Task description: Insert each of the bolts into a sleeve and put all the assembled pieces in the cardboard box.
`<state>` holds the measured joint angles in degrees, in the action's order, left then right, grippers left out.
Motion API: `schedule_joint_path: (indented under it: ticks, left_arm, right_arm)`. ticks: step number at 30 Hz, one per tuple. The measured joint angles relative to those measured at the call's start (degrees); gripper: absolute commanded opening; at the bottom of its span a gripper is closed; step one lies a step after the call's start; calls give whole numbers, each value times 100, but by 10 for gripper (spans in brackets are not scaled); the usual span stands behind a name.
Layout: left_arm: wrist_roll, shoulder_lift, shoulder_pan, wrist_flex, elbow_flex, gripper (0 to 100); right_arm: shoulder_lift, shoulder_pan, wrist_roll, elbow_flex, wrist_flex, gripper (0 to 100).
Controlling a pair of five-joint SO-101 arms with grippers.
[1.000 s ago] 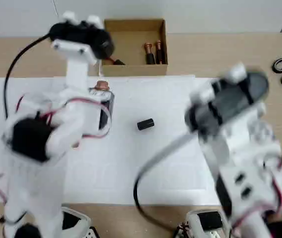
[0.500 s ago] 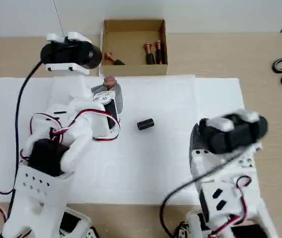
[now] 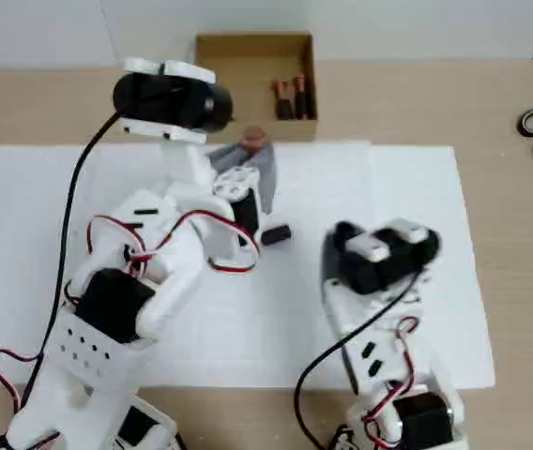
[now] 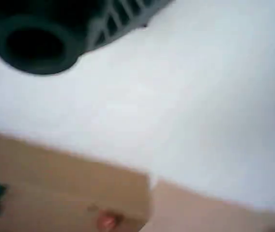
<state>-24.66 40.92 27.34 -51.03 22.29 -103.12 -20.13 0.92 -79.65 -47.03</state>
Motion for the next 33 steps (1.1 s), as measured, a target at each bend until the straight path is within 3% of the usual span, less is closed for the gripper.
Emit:
schedule_joint_path:
  ticks: [4, 17, 33]
  left_arm:
    - [264, 18, 273, 316, 440, 6]
    - [369, 396, 387, 1749, 1618, 6]
    - [105, 712, 809, 1837, 1978, 6]
  right_arm:
    - [-9, -413, 0, -123, 35, 3]
    - [-9, -492, 220, -123, 35, 3]
    - [-9, -475, 316, -202, 35, 3]
